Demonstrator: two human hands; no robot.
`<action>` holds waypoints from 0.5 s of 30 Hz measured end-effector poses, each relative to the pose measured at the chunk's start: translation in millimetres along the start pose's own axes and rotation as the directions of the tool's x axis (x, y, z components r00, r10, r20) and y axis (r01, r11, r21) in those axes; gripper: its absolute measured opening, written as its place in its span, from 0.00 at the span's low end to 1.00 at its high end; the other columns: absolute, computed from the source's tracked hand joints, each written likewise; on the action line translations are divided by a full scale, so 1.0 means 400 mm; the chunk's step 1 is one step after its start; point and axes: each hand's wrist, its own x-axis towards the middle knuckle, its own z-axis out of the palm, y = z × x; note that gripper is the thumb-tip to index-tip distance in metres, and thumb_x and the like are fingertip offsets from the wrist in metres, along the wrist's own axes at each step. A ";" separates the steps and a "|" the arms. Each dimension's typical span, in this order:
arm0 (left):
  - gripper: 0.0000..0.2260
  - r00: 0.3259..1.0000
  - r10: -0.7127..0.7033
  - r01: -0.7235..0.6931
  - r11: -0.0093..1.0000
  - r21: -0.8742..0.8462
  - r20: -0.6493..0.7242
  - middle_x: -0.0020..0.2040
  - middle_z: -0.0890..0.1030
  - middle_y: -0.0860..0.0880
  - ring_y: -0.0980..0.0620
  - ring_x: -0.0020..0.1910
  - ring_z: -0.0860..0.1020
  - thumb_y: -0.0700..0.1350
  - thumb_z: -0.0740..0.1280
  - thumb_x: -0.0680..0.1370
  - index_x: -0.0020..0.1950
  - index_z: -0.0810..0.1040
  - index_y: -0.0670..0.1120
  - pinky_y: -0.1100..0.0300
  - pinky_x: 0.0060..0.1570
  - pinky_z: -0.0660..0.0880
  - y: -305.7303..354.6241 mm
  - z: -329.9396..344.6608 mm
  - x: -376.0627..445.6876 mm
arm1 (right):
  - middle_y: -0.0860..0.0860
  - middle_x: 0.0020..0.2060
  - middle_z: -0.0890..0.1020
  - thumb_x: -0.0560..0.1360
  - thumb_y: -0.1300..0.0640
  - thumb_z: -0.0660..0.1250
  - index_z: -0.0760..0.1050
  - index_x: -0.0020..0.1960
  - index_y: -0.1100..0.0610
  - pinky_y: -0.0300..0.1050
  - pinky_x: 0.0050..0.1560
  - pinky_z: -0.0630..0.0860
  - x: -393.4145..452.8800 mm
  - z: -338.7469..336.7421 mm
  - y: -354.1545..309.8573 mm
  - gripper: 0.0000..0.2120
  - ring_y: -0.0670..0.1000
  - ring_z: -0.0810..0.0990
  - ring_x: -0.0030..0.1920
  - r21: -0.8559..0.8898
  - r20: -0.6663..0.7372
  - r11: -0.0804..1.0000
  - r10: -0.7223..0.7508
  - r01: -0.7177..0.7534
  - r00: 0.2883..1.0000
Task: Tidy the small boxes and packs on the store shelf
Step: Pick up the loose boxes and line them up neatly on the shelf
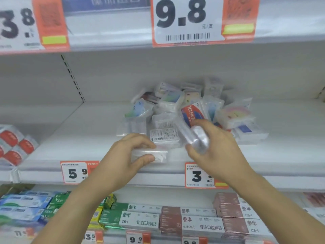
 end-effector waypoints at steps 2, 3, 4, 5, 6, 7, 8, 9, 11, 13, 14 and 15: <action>0.08 1.000 -0.002 0.002 0.999 0.039 -0.016 0.55 0.78 0.61 0.65 0.56 0.75 0.51 0.72 0.73 0.51 0.79 0.58 0.74 0.57 0.67 0.001 0.011 0.006 | 0.42 0.49 0.80 0.71 0.53 0.72 0.73 0.62 0.47 0.28 0.40 0.69 0.011 -0.019 0.013 0.20 0.45 0.78 0.45 0.148 -0.039 0.981 0.135 -0.128 0.990; 0.08 1.000 0.004 -0.002 0.998 0.056 -0.031 0.54 0.78 0.61 0.65 0.55 0.75 0.51 0.73 0.73 0.50 0.79 0.57 0.75 0.56 0.66 0.003 0.017 0.009 | 0.41 0.49 0.79 0.72 0.54 0.72 0.71 0.63 0.46 0.24 0.40 0.69 0.015 -0.030 0.022 0.21 0.41 0.78 0.44 0.226 -0.039 0.957 0.197 -0.183 0.980; 0.08 0.999 0.010 -0.007 0.998 0.064 -0.047 0.52 0.79 0.60 0.65 0.54 0.75 0.50 0.74 0.72 0.50 0.79 0.57 0.77 0.55 0.66 0.007 0.026 0.013 | 0.39 0.50 0.78 0.73 0.55 0.72 0.70 0.63 0.46 0.22 0.40 0.69 0.018 -0.038 0.032 0.21 0.37 0.78 0.45 0.302 -0.036 0.927 0.244 -0.222 0.969; 0.09 0.998 0.017 -0.013 0.998 0.066 -0.061 0.51 0.80 0.60 0.66 0.53 0.74 0.50 0.74 0.72 0.50 0.80 0.56 0.77 0.54 0.66 0.014 0.034 0.017 | 0.38 0.51 0.78 0.73 0.56 0.72 0.71 0.62 0.46 0.22 0.41 0.70 0.022 -0.044 0.040 0.20 0.33 0.78 0.46 0.377 -0.034 0.893 0.277 -0.244 0.960; 0.09 0.997 0.025 -0.021 0.998 0.063 -0.070 0.50 0.80 0.60 0.65 0.52 0.75 0.51 0.75 0.71 0.50 0.80 0.55 0.76 0.54 0.66 0.021 0.044 0.021 | 0.39 0.51 0.79 0.74 0.56 0.71 0.72 0.59 0.46 0.26 0.45 0.73 0.025 -0.047 0.049 0.16 0.33 0.79 0.48 0.456 -0.040 0.852 0.308 -0.257 0.951; 0.09 0.997 0.034 -0.029 0.998 0.064 -0.074 0.49 0.80 0.60 0.64 0.52 0.75 0.51 0.75 0.71 0.50 0.81 0.55 0.73 0.54 0.68 0.029 0.054 0.025 | 0.41 0.51 0.81 0.75 0.56 0.70 0.74 0.56 0.45 0.35 0.49 0.77 0.028 -0.050 0.058 0.12 0.37 0.81 0.48 0.528 -0.048 0.804 0.349 -0.273 0.936; 0.10 0.996 0.043 -0.038 0.997 0.068 -0.075 0.48 0.80 0.60 0.63 0.51 0.75 0.52 0.75 0.71 0.50 0.80 0.55 0.69 0.55 0.70 0.035 0.063 0.029 | 0.43 0.50 0.82 0.76 0.56 0.68 0.75 0.52 0.45 0.43 0.49 0.79 0.030 -0.054 0.062 0.08 0.41 0.83 0.47 0.594 -0.051 0.749 0.399 -0.294 0.915; 0.10 0.996 0.048 -0.042 0.996 0.077 -0.072 0.48 0.79 0.60 0.62 0.51 0.75 0.53 0.75 0.71 0.50 0.80 0.55 0.66 0.55 0.71 0.042 0.069 0.033 | 0.45 0.47 0.84 0.77 0.56 0.66 0.76 0.50 0.45 0.46 0.48 0.79 0.031 -0.059 0.063 0.06 0.44 0.84 0.45 0.643 -0.049 0.698 0.446 -0.313 0.894; 0.10 0.997 0.048 -0.042 0.994 0.099 -0.060 0.47 0.78 0.61 0.60 0.51 0.75 0.54 0.74 0.71 0.50 0.79 0.56 0.60 0.56 0.71 0.054 0.076 0.038 | 0.44 0.41 0.85 0.80 0.57 0.62 0.77 0.48 0.48 0.42 0.45 0.78 0.033 -0.069 0.065 0.07 0.44 0.84 0.42 0.695 -0.064 0.641 0.506 -0.326 0.860; 0.11 0.997 0.046 -0.036 0.983 0.178 -0.054 0.48 0.76 0.62 0.58 0.54 0.73 0.56 0.73 0.71 0.51 0.78 0.57 0.57 0.59 0.67 0.071 0.080 0.043 | 0.43 0.37 0.84 0.81 0.56 0.59 0.78 0.45 0.51 0.37 0.40 0.77 0.029 -0.077 0.063 0.11 0.43 0.82 0.38 0.690 -0.071 0.636 0.534 -0.346 0.842; 0.13 0.998 0.045 -0.031 0.970 0.239 -0.053 0.51 0.76 0.62 0.56 0.57 0.72 0.57 0.72 0.72 0.54 0.77 0.58 0.58 0.60 0.64 0.082 0.083 0.044 | 0.44 0.35 0.84 0.81 0.55 0.58 0.79 0.44 0.53 0.38 0.39 0.76 0.024 -0.078 0.064 0.12 0.43 0.82 0.37 0.672 -0.065 0.645 0.540 -0.363 0.839; 0.16 0.997 0.050 -0.031 0.959 0.282 -0.060 0.54 0.75 0.61 0.55 0.60 0.70 0.58 0.71 0.72 0.58 0.75 0.57 0.58 0.61 0.62 0.096 0.085 0.045 | 0.45 0.35 0.85 0.82 0.53 0.58 0.78 0.43 0.55 0.40 0.40 0.77 0.020 -0.079 0.065 0.14 0.45 0.82 0.37 0.652 -0.057 0.658 0.539 -0.378 0.840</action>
